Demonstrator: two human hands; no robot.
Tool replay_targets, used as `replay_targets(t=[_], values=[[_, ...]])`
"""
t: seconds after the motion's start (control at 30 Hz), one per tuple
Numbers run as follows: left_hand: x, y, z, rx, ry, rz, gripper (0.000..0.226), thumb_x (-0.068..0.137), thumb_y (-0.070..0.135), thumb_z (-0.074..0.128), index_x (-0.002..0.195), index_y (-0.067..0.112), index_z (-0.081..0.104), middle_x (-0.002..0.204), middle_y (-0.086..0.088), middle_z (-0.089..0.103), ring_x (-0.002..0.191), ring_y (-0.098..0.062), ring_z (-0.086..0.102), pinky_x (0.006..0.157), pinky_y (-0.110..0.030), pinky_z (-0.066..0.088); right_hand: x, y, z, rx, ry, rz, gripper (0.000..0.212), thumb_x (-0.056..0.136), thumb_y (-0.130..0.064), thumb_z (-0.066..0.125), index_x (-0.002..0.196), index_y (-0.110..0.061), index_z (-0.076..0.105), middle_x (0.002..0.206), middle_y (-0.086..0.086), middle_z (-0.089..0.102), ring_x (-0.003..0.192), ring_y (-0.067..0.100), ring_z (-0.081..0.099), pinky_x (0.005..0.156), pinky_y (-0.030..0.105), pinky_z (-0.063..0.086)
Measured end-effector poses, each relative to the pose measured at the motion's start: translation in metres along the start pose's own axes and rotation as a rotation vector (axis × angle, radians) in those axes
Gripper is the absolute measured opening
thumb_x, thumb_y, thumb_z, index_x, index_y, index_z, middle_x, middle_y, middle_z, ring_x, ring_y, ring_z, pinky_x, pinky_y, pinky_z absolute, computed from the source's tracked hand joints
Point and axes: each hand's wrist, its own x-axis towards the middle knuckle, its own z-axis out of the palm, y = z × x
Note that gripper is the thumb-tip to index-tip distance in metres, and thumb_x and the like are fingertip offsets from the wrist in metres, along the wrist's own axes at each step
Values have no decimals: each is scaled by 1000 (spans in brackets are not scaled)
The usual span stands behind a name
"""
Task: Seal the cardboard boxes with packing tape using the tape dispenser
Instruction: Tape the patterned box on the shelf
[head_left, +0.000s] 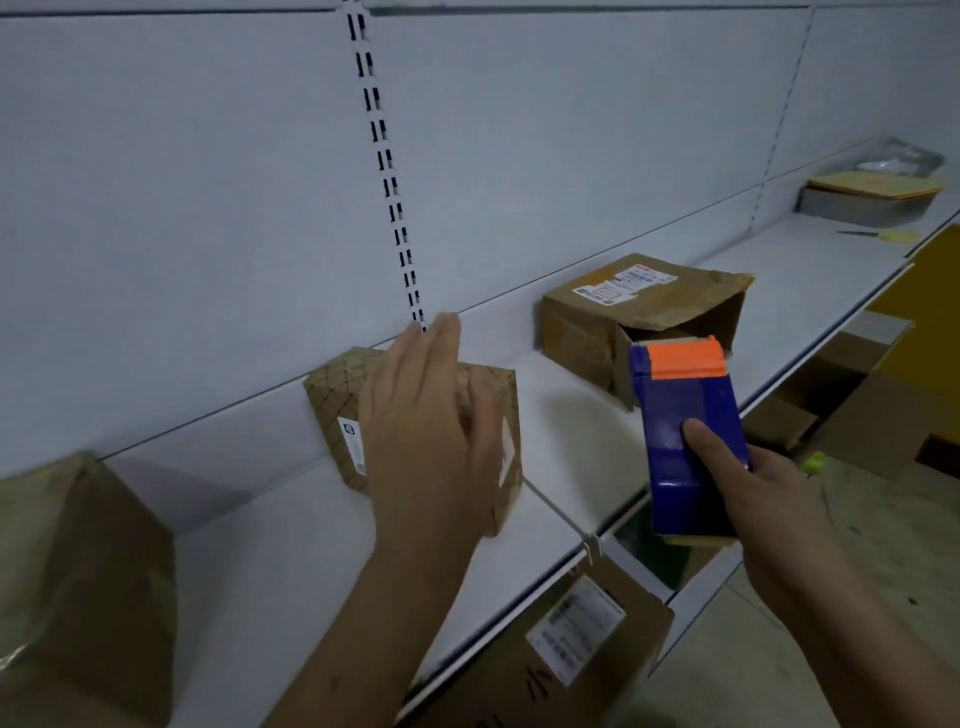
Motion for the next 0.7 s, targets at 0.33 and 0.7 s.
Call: replay_targets(t=[0.33,0.7], values=[[11,-65,7,-226,-428,213,51,89,46,58,135,24,57,139,12,55,132,6,43,126,-35,7,-3,-18,4,-169,-158,-155,31,74,-50,58,84,-21,62,73,-4,68,56,8,67,48,17,45],[-23,38,-13,-208,-274,335,54,89,48,63,134,19,58,134,6,56,127,-7,48,104,-24,42,-15,-23,12,-290,-218,-293,31,73,-53,57,76,-22,60,57,-4,65,59,1,64,44,10,45]])
